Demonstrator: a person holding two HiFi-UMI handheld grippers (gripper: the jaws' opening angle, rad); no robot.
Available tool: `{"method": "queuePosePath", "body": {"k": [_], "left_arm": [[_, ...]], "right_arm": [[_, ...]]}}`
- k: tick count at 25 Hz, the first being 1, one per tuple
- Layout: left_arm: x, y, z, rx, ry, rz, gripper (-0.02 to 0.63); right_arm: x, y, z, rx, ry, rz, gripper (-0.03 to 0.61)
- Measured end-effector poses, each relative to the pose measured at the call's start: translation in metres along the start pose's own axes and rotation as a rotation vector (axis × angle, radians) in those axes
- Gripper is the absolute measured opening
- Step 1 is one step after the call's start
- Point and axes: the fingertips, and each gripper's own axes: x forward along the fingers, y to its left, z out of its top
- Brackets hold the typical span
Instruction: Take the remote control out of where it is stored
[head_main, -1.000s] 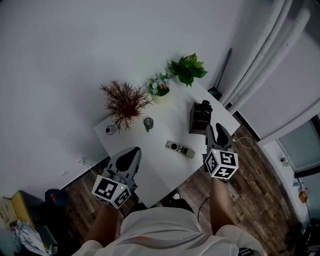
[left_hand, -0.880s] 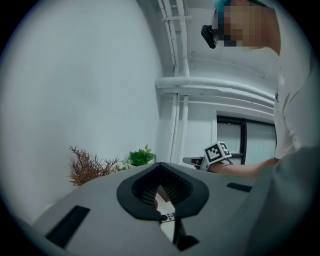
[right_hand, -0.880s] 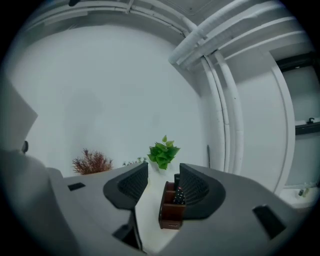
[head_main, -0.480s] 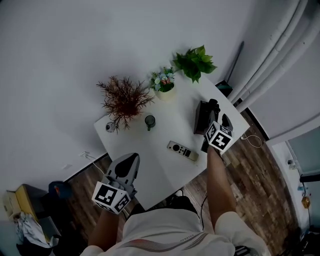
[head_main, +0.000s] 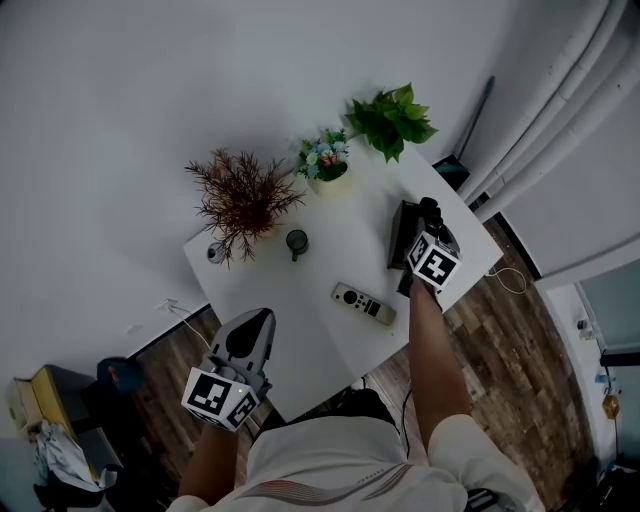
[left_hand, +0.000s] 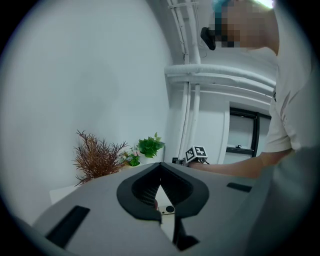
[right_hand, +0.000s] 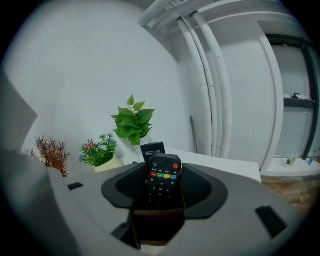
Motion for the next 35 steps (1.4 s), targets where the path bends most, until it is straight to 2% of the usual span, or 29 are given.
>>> {"method": "queuePosePath", "body": {"k": [6, 13, 18, 23, 26, 29, 35], "left_arm": [[-0.001, 0.002, -0.001, -0.002, 0.000, 0.003, 0.005], [-0.006, 0.004, 0.000, -0.002, -0.005, 0.000, 0.005], [-0.010, 0.004, 0.002, -0.013, -0.030, -0.015, 0.005], [-0.020, 0.007, 0.006, -0.035, -0.073, -0.012, 0.005], [-0.028, 0.009, 0.010, -0.046, -0.103, -0.009, 0.005], [-0.038, 0.013, 0.014, -0.050, -0.127, -0.005, 0.005], [-0.067, 0.038, 0.013, -0.055, -0.150, 0.038, 0.005]], "right_arm": [[0.003, -0.002, -0.002, 0.001, 0.005, -0.012, 0.216], [-0.016, 0.012, 0.019, -0.027, -0.083, 0.080, 0.204], [-0.054, 0.032, 0.053, -0.122, -0.188, 0.153, 0.204], [-0.108, 0.079, 0.072, -0.283, -0.220, 0.308, 0.204], [-0.143, 0.112, 0.061, -0.379, -0.179, 0.424, 0.204], [-0.173, 0.147, 0.033, -0.481, -0.083, 0.561, 0.204], [-0.211, 0.212, -0.056, -0.720, 0.171, 0.777, 0.202]]}}
